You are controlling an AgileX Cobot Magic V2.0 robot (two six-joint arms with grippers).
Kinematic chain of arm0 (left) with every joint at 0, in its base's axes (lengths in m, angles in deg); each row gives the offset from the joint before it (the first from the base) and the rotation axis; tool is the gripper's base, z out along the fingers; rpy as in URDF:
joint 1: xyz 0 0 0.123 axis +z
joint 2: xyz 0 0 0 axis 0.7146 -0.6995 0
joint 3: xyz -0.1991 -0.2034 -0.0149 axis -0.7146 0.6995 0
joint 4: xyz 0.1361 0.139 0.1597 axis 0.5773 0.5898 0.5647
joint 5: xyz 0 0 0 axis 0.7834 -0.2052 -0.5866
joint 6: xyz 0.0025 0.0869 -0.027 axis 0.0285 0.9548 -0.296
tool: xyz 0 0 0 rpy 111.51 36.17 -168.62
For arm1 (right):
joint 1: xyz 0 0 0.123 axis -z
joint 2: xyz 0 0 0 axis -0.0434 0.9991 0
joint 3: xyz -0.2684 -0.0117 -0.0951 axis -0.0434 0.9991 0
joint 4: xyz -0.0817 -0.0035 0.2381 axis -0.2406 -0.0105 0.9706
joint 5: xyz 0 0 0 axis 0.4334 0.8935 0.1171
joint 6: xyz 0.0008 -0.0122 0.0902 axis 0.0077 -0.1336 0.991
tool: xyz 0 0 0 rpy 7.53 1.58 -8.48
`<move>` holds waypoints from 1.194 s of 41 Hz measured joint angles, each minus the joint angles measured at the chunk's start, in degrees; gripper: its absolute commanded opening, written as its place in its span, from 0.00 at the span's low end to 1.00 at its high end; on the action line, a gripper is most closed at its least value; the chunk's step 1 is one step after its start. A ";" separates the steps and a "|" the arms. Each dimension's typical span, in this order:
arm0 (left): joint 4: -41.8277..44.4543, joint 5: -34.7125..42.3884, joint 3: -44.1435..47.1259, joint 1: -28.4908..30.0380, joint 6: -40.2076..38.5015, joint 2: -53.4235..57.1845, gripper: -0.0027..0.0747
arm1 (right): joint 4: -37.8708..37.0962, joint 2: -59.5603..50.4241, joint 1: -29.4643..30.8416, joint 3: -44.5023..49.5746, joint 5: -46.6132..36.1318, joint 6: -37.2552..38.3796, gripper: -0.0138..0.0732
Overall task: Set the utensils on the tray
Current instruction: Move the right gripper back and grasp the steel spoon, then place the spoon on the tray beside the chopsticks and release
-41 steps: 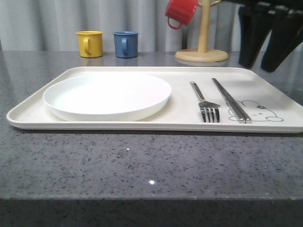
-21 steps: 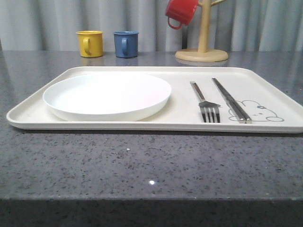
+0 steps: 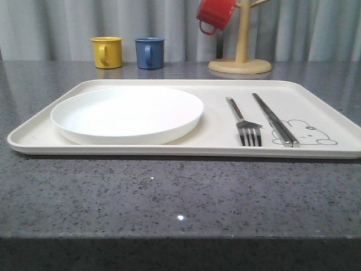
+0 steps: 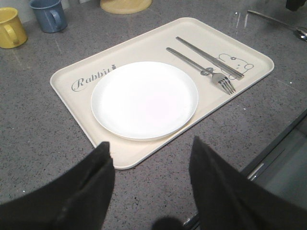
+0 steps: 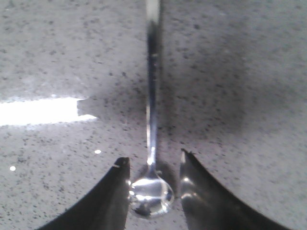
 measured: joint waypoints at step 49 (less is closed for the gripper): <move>0.00 0.00 0.00 0.00 0.00 0.00 0.49 | 0.30 8.44 0.12 -0.11 -0.81 -0.90 0.19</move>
